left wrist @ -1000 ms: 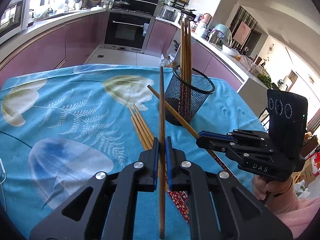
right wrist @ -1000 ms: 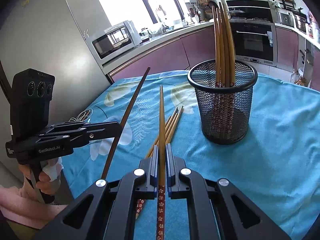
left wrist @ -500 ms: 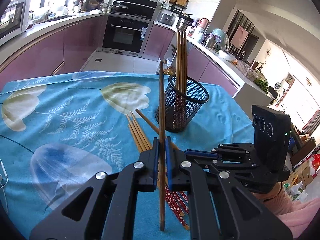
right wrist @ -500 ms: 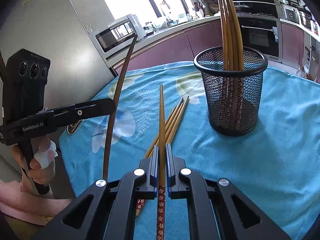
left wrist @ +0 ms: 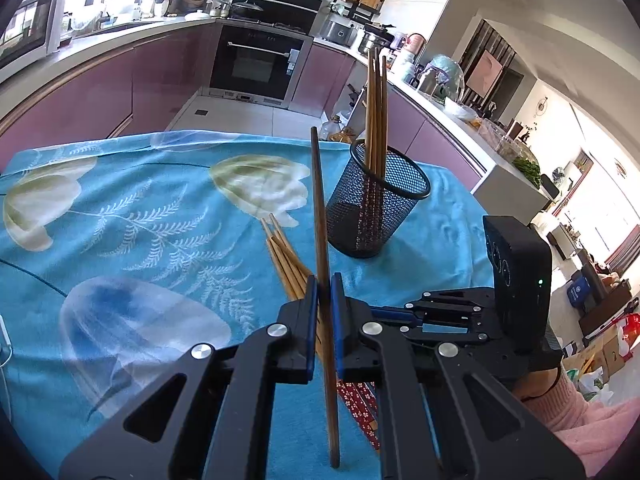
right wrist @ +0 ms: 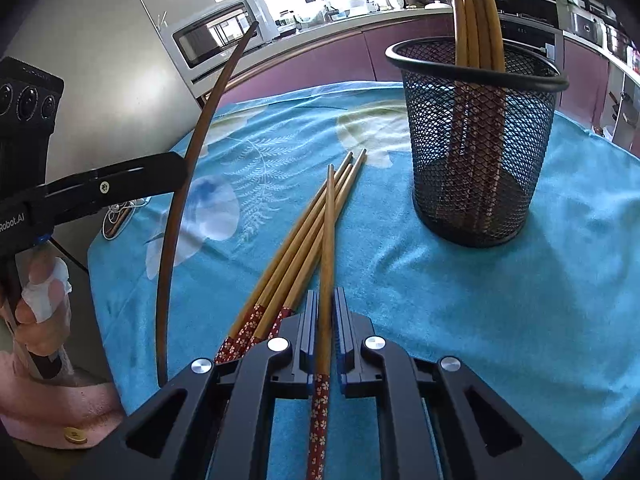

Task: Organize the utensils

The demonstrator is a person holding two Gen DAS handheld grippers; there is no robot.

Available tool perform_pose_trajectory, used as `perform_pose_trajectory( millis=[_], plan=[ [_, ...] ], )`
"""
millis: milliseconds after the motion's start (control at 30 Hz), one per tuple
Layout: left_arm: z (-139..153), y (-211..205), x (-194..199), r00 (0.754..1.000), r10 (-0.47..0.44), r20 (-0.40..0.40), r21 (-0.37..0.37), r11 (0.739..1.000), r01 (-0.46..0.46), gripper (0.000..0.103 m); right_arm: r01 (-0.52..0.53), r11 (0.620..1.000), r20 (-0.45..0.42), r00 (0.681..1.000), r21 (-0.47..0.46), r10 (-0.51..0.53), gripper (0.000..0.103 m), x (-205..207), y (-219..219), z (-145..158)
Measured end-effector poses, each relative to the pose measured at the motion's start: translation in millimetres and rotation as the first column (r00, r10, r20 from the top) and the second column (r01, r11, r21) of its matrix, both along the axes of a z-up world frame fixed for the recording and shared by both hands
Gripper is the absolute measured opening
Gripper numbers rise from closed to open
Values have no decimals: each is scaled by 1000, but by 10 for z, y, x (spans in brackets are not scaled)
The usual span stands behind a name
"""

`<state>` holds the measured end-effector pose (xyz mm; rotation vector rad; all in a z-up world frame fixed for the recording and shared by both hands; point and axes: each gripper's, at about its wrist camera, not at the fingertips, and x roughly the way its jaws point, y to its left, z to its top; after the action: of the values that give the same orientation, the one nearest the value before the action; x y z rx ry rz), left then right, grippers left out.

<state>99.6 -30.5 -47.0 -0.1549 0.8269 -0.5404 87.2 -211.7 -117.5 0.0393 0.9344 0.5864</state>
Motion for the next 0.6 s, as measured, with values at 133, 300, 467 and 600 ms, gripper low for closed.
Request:
perform_pose_trajectory(
  millis=[133, 300, 467, 600],
  plan=[
    [-22, 1, 23, 1000, 0, -10, -6, 1000, 0, 7, 9, 1000, 6, 1000, -4, -9, 6, 27, -3, 22],
    [57, 1, 27, 1000, -10, 9, -12, 1000, 10, 7, 22, 998, 39, 999, 65, -25, 6, -35, -170, 198],
    [205, -8, 51, 999, -26, 38, -37, 999, 28, 7, 34, 991, 109, 993, 130, -48, 6, -100, -348, 519],
    [385, -47, 69, 996, -43, 74, -57, 997, 47, 7, 44, 985, 166, 984, 164, -71, 6, -112, -471, 729]
  ],
)
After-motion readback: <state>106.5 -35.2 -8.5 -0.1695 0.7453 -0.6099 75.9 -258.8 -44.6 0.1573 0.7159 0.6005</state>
